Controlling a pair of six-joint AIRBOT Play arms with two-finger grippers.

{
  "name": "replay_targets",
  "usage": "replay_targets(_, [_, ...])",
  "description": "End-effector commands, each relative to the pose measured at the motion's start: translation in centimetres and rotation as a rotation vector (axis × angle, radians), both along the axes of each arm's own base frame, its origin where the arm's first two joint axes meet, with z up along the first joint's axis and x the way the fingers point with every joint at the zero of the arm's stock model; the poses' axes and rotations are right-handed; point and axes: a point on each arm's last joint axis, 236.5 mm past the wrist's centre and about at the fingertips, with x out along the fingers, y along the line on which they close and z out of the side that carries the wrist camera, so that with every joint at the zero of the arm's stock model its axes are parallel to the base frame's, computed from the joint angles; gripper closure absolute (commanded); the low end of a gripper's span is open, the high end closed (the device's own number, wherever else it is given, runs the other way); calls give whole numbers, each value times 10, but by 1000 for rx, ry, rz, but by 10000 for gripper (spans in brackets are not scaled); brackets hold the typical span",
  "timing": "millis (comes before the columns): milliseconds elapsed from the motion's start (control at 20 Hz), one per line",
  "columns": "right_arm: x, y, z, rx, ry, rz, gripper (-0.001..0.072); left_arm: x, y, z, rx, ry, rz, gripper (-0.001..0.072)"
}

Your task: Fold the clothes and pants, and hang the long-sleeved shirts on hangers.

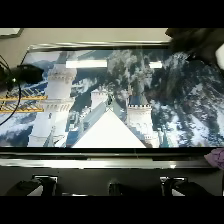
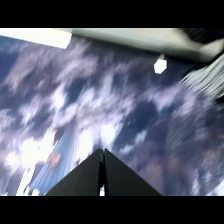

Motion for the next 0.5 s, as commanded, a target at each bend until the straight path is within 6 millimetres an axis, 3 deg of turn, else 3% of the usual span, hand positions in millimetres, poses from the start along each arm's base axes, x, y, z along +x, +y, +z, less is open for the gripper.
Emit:
replay_targets(0, [-39, 27, -89, -12, 276, 148, 685, -24, 32, -50, 126, 110, 27, 687])
replay_targets(100, [-52, 25, -120, -9, 350, 144, 684, -33, 43, -71, 129, 149, 51, 686])
replay_targets(200, [-58, 23, -140, 3, 405, 124, 684, -34, 47, -78, 129, 162, 61, 684])
replay_targets(450, [-64, 21, -147, 3, 442, 113, 683, -34, 47, -78, 128, 163, 63, 682])
